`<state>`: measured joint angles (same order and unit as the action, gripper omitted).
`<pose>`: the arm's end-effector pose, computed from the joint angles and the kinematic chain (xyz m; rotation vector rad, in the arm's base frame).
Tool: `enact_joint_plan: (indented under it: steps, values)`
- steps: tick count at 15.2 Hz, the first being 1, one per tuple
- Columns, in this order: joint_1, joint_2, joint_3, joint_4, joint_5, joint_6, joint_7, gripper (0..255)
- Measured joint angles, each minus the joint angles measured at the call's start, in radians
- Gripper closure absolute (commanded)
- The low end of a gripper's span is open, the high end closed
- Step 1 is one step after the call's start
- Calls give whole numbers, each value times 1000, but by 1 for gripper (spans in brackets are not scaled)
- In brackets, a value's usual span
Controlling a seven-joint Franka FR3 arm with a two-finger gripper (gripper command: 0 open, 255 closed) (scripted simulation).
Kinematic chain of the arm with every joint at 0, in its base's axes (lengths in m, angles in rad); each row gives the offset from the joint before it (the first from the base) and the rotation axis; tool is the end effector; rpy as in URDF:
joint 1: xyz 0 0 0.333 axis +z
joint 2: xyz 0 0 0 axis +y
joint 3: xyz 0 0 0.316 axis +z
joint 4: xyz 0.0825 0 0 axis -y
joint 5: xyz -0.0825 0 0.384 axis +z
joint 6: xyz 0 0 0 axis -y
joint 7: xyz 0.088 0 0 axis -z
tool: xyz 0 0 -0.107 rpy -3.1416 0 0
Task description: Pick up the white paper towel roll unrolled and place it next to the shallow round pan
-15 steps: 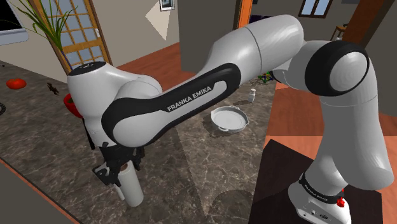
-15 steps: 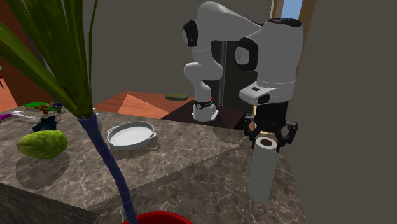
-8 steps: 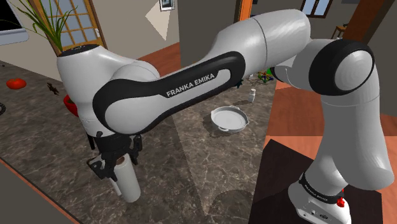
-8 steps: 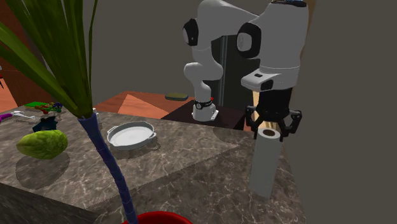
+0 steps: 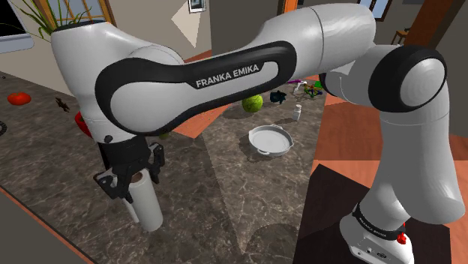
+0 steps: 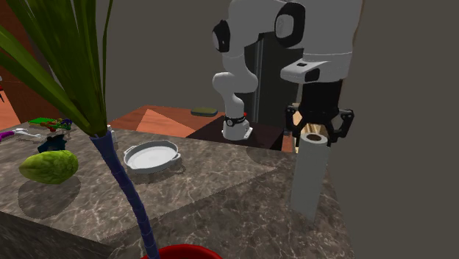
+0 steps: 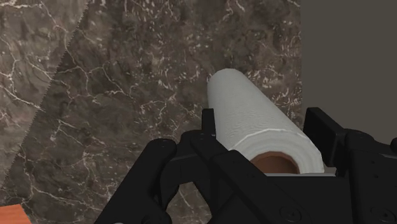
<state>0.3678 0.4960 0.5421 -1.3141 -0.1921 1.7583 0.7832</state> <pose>0.4948 0.4836 0.4849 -3.0861 -0.1622 0.0516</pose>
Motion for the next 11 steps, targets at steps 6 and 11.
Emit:
enact_joint_plan:
  steps: [6,11]
  values:
    - [6,5,0,80,0,-74,-10,255]
    - [-103,-76,-10,-36,42,-37,-107,255]
